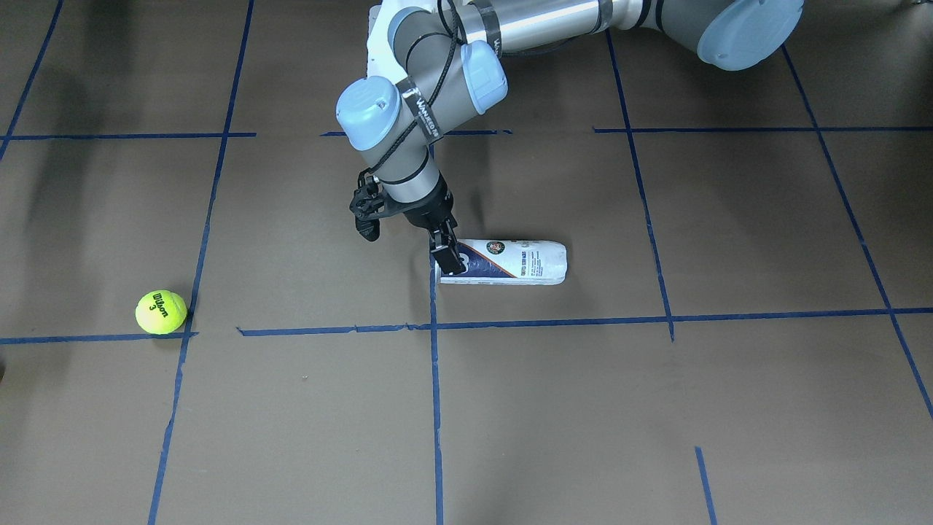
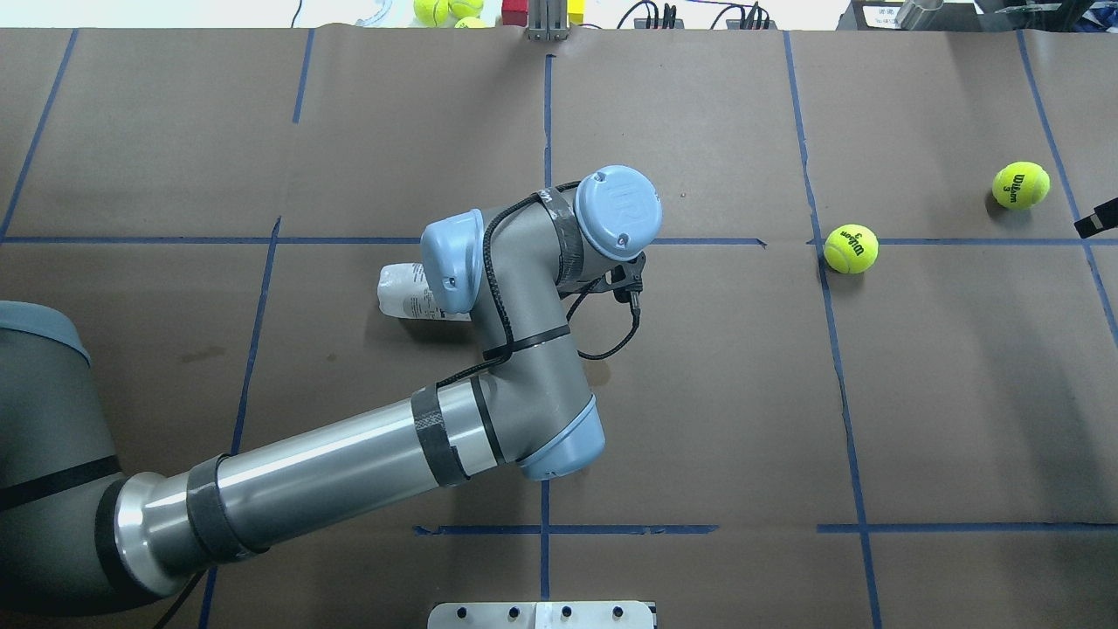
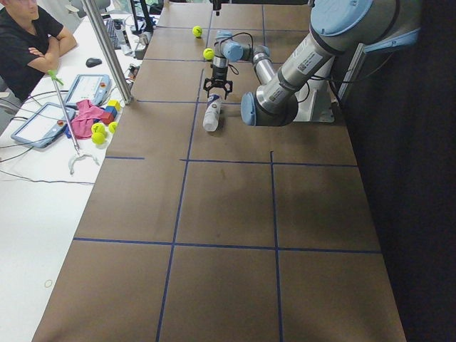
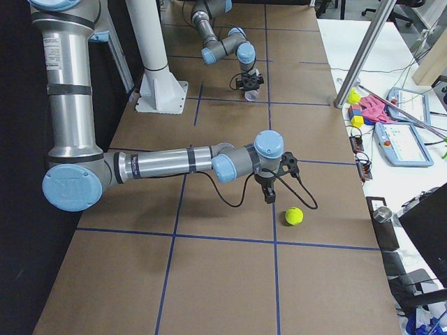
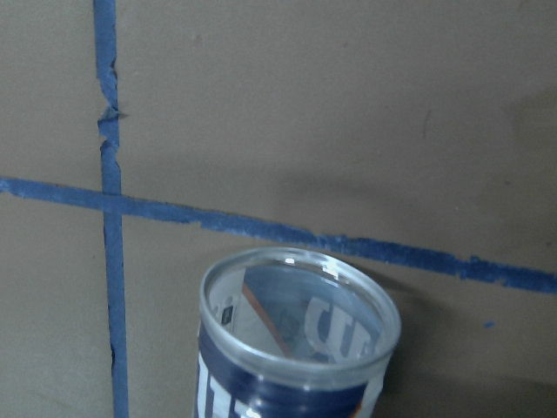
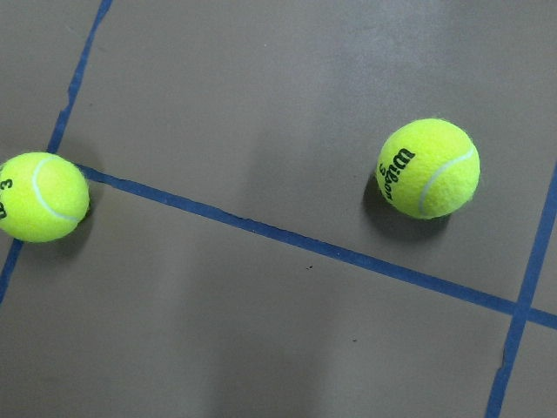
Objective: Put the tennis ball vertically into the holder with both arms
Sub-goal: 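Lower the left gripper and close it around the can's open end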
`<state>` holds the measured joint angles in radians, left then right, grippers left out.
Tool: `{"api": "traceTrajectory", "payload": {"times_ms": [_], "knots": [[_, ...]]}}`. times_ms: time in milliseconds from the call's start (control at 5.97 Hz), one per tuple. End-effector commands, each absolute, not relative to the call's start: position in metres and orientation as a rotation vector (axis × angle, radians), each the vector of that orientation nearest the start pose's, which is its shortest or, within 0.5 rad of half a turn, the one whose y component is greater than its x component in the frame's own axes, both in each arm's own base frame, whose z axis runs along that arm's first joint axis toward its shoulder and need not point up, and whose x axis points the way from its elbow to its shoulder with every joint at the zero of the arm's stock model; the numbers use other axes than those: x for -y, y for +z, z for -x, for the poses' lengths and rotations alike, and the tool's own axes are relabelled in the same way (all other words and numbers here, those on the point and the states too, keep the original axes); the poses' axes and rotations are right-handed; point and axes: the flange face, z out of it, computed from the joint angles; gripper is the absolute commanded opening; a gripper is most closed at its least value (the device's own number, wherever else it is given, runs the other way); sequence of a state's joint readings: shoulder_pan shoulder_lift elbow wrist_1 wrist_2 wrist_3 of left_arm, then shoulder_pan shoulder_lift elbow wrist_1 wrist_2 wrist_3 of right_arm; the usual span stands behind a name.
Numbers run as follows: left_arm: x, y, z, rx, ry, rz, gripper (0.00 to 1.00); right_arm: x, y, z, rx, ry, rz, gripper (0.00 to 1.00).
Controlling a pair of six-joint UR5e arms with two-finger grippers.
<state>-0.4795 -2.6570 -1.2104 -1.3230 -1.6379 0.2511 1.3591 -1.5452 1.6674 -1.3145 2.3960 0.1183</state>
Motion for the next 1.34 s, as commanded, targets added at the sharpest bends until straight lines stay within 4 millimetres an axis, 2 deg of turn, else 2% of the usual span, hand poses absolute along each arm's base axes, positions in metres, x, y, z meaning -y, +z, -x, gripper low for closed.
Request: {"api": "traceTrajectory", "payload": {"times_ms": [0, 503, 838, 1005, 1173], "knots": [[0.487, 0.15, -0.663, -0.273, 1.338, -0.448, 1.0, 0.518, 0.563, 0.05, 0.866, -0.246, -0.224, 1.0], [0.485, 0.154, -0.667, -0.276, 1.343, -0.456, 0.99, 0.517, 0.556, 0.049, 0.872, -0.248, -0.234, 1.0], [0.487, 0.159, -0.665, -0.264, 1.368, -0.459, 0.76, 0.516, 0.557, 0.049, 0.873, -0.248, -0.232, 1.0], [0.49, 0.155, -0.661, -0.271, 1.363, -0.476, 0.71, 0.516, 0.557, 0.049, 0.873, -0.246, -0.23, 1.0], [0.497, 0.149, -0.655, -0.284, 1.351, -0.513, 0.7, 0.516, 0.557, 0.049, 0.873, -0.244, -0.229, 1.0]]}}
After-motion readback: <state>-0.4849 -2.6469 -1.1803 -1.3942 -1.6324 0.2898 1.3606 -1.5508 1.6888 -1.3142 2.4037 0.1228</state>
